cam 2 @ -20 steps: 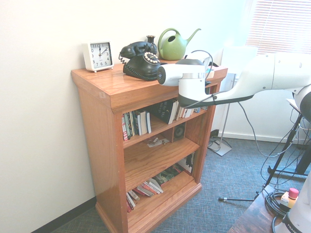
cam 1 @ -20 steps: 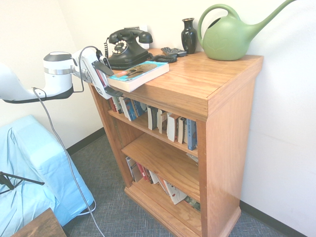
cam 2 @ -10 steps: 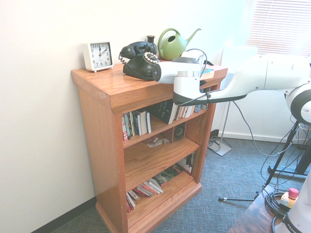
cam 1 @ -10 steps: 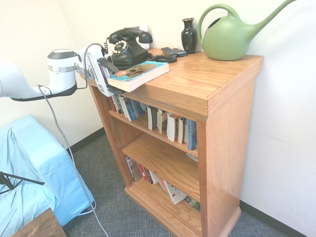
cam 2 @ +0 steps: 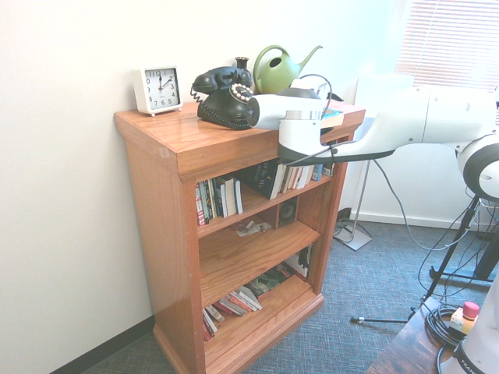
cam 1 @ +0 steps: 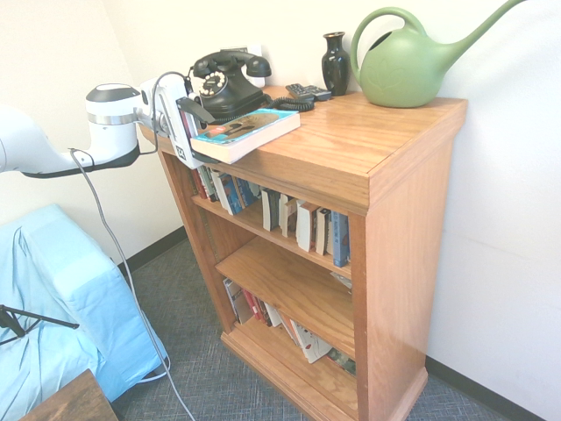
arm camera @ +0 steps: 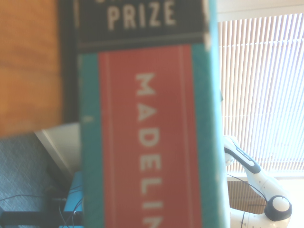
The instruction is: Organize the shelf
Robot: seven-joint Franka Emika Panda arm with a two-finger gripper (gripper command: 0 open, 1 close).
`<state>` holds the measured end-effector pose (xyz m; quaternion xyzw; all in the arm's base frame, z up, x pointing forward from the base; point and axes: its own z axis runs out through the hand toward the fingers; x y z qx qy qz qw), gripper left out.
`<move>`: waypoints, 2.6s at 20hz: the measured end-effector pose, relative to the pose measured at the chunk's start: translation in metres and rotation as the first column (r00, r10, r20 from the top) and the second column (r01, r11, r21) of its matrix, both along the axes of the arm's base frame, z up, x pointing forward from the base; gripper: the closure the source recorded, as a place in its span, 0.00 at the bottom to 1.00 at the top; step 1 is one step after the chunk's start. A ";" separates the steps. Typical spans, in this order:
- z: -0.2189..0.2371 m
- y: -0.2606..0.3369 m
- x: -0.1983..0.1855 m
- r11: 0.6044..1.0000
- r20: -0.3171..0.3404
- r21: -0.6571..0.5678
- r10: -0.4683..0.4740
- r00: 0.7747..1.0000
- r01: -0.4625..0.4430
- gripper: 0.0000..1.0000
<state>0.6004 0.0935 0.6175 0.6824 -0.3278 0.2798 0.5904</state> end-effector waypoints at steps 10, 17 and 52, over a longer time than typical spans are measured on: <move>-0.006 -0.004 0.004 1.000 -0.012 -0.002 0.006 1.000 -0.006 1.00; -0.009 -0.009 0.007 1.000 -0.017 0.000 0.012 1.000 -0.012 1.00; 0.064 -0.054 -0.226 0.742 0.377 0.560 0.170 0.911 -0.370 1.00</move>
